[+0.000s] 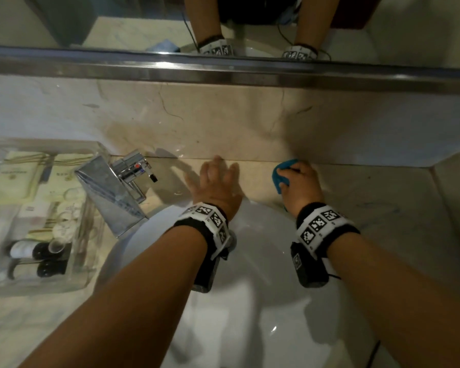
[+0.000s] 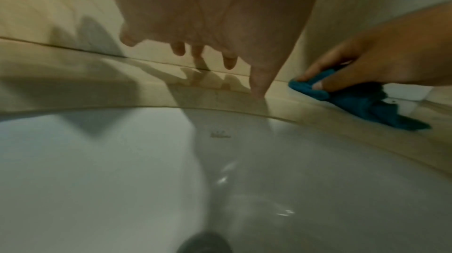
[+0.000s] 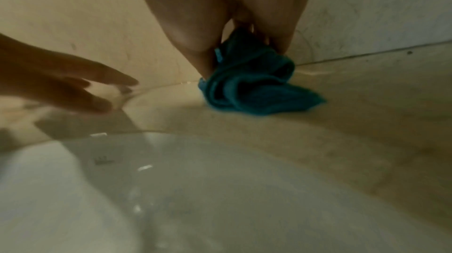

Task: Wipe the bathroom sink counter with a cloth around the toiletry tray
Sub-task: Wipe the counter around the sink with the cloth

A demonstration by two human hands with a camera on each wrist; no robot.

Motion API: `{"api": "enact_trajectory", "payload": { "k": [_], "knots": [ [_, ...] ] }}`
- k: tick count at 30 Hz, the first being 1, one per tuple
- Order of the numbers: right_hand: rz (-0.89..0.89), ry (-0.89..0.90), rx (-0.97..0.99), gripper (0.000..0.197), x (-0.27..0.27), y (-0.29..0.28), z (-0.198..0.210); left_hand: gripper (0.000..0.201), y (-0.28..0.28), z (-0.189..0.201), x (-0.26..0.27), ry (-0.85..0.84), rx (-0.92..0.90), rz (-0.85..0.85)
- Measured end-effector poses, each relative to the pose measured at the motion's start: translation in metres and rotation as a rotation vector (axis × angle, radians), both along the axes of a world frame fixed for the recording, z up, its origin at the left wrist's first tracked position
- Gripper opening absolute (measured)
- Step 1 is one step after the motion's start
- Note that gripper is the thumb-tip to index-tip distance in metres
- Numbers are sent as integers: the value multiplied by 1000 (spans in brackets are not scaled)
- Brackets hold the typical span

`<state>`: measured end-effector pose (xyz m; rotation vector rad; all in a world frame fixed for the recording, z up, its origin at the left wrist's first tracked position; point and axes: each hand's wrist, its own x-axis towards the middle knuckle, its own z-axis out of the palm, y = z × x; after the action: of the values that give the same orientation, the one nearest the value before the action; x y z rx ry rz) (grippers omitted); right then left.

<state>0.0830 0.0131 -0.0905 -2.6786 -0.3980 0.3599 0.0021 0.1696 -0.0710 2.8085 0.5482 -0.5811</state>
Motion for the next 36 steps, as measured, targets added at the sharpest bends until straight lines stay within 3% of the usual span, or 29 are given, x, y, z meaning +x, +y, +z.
{"api": "enact_trajectory", "payload": {
  "k": [7, 13, 16, 21, 24, 28, 31, 36],
  "knots": [
    [248, 103, 10, 45, -8, -8, 8, 64, -17, -11, 16, 70, -101, -21],
    [-6, -23, -60, 38, 14, -21, 15, 68, -11, -12, 17, 81, -108, -57],
    [85, -15, -118, 41, 3, 0, 8, 68, -14, -17, 16, 127, -47, -81],
    [274, 20, -20, 43, -21, 19, 5, 67, -12, -13, 22, 196, -63, -61],
    [196, 53, 93, 39, -13, 4, 9, 68, -10, -11, 20, 176, -90, -67],
    [87, -14, -37, 39, -4, -12, 8, 68, -11, -16, 17, 137, -87, -65],
    [92, -24, -108, 42, -10, -7, 6, 67, -11, -19, 15, 109, -95, -58],
    [139, 13, -61, 43, -14, -10, 6, 61, -7, -8, 2, 46, -88, -53]
  ]
}}
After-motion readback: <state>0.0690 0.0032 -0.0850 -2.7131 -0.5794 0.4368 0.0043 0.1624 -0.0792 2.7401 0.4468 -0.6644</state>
